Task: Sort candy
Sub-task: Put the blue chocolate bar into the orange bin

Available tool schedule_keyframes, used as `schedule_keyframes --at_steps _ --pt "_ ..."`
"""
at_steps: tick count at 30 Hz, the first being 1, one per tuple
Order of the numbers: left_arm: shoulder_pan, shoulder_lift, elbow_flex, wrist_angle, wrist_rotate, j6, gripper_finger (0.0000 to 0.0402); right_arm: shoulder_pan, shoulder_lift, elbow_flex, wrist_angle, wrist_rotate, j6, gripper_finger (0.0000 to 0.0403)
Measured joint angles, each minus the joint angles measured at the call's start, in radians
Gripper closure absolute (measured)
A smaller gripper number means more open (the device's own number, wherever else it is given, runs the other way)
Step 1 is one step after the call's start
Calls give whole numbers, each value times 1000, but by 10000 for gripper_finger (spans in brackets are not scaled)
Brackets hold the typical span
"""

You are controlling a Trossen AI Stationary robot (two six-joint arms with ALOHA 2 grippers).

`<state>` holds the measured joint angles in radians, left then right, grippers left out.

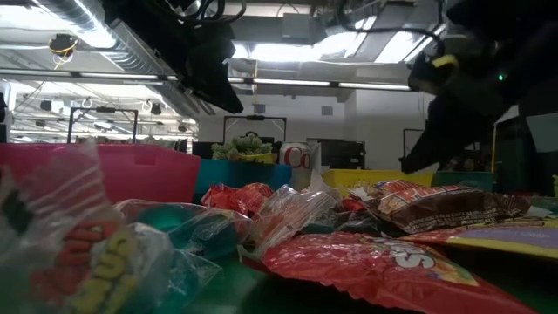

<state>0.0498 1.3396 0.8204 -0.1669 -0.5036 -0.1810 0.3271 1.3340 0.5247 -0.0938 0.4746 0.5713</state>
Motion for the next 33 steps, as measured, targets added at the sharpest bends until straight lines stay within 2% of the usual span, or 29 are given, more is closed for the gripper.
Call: schedule_keyframes --at_steps 10,20,33 --pt "0 0 0 0 0 0 309 0 148 0 108 75 5 171" --pt "0 0 0 0 0 0 309 0 275 1 212 94 8 171" --pt "0 0 0 0 0 -1 309 -1 307 3 232 42 80 171"
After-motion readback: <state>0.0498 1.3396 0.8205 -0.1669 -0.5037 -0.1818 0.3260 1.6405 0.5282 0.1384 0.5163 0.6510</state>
